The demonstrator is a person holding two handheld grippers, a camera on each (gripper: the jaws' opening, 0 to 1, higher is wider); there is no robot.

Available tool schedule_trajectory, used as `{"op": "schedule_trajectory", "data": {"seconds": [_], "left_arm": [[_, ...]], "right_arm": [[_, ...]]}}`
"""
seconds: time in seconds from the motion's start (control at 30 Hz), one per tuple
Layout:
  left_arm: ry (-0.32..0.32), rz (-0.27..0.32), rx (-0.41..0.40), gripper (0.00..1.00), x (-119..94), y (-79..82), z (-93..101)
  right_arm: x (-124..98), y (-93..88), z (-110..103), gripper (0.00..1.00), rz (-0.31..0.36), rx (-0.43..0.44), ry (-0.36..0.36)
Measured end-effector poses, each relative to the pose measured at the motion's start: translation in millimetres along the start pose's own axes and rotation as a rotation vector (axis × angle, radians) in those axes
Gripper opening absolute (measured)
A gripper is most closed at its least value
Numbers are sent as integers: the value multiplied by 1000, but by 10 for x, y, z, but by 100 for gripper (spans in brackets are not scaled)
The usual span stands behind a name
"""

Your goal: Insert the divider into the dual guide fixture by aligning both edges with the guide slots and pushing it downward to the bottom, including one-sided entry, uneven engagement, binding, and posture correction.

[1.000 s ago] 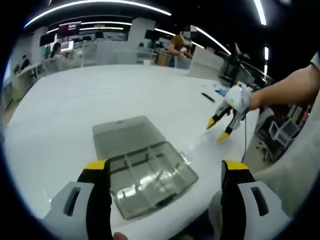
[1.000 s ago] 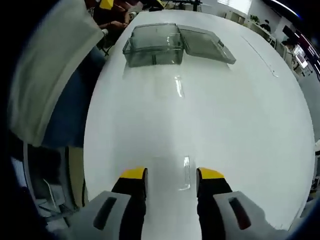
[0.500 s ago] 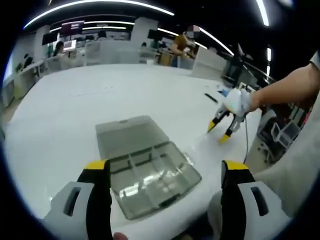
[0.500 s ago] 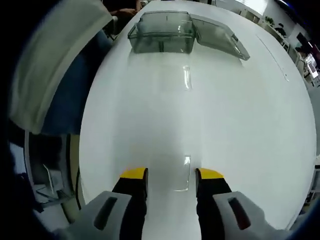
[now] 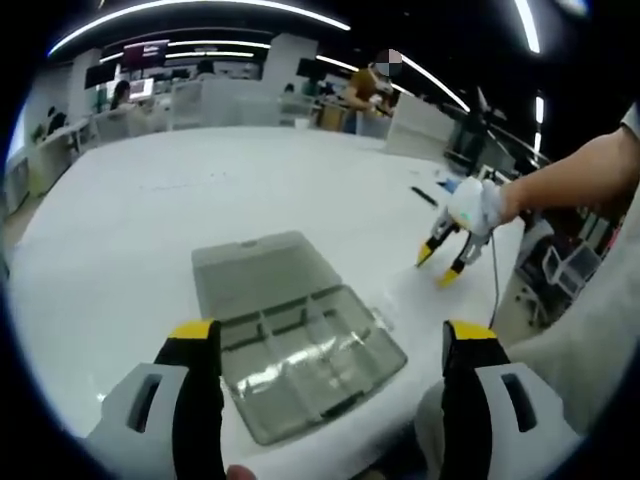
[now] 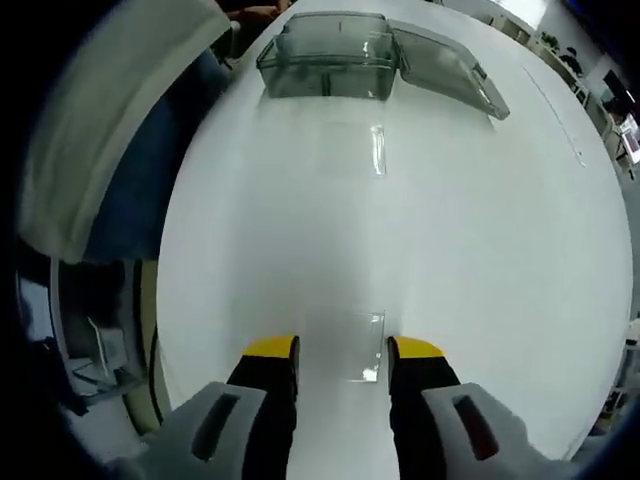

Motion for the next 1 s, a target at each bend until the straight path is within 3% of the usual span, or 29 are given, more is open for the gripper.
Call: {"op": "schedule_trajectory", "data": {"seconds": [0.13, 0.27, 1.0], "left_arm": [[-5, -2, -3, 89, 16, -1, -2], [-16, -9, -5, 88, 35, -11, -3], [-69, -28, 25, 87, 86, 46, 25]], "right_arm": [[24, 55, 1, 28, -109, 5, -1], [38, 75, 3, 28, -138, 5, 0], [13, 59, -25, 26, -162, 70, -39]]}}
Point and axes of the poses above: the point that each gripper's makers call its tool centre point, and the gripper's own axes: x roughly forward along the fingers, z roughly to its right, y roughly out of its top, the point moved 6 cm from there along -x, roughly backward along the fingers, and after that the axes turned 12 degrees about z, right-handed, at the moved point
